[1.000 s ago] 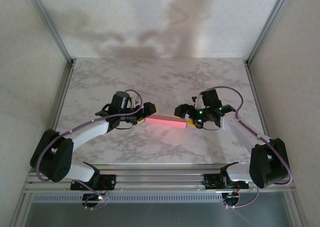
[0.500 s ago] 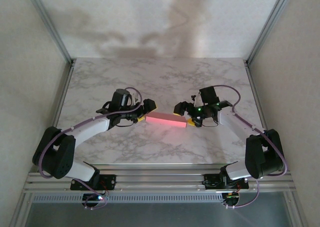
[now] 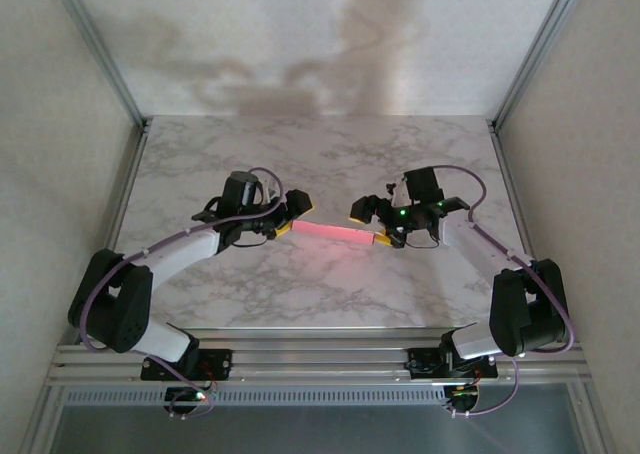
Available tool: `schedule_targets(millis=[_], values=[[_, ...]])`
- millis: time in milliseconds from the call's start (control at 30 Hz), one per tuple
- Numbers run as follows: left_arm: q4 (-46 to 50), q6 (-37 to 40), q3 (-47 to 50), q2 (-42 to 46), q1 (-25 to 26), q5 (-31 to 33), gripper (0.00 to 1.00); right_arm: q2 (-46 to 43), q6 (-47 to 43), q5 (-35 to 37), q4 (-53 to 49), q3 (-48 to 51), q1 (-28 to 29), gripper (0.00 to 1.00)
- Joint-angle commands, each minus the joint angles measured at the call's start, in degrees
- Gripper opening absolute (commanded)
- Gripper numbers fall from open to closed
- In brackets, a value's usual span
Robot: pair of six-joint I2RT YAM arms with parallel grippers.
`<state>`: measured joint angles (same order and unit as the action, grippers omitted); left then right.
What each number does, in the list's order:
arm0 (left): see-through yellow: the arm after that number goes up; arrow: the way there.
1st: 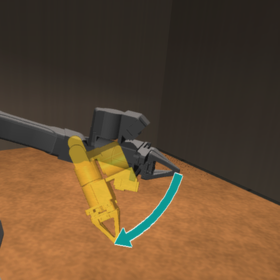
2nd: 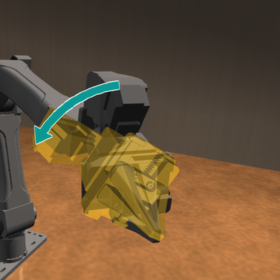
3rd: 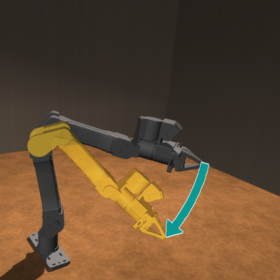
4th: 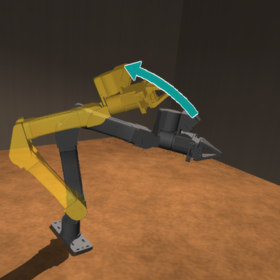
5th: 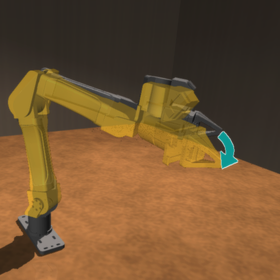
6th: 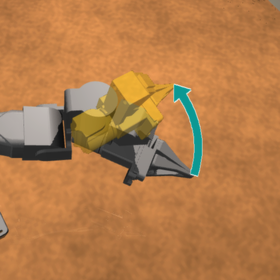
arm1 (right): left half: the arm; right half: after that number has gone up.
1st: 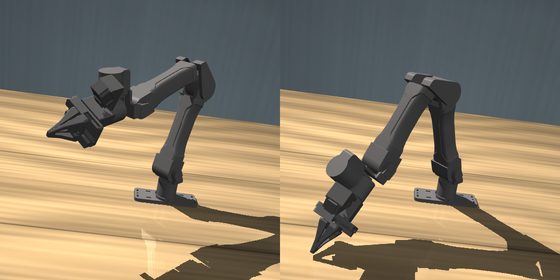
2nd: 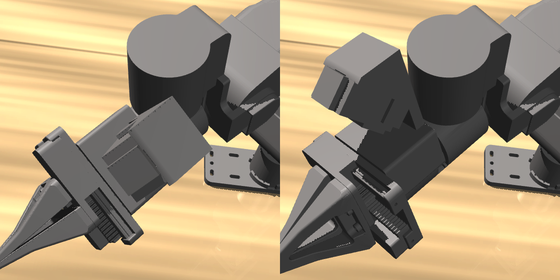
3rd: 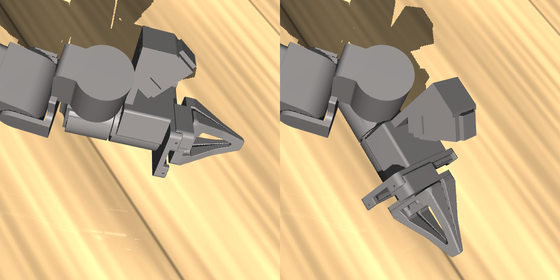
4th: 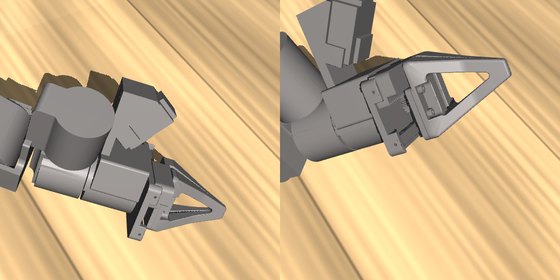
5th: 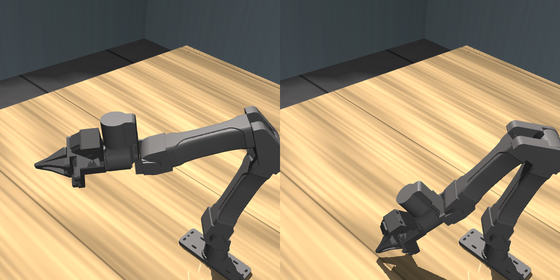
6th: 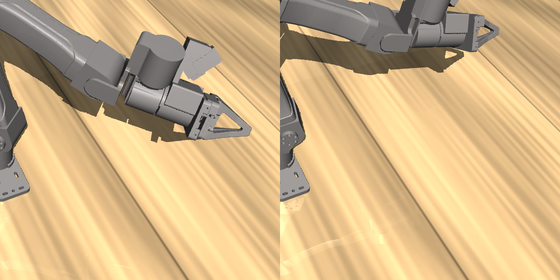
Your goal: Fold the paper box
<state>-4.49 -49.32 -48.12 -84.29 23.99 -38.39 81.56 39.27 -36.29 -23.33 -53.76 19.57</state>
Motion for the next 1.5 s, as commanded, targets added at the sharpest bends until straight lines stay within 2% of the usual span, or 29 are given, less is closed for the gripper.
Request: schedule_targets(millis=[0, 1467], values=[[-1.38, -0.06, -2.15, -1.03, -0.25, -2.36, 0.99, 0.48, 1.16, -3.52, 1.71, -2.39, -0.18, 0.99], [-1.01, 0.84, -7.63, -8.68, -2.9, -3.1, 0.99, 6.26, 2.74, -4.84, 4.7, -3.25, -3.49, 0.99]])
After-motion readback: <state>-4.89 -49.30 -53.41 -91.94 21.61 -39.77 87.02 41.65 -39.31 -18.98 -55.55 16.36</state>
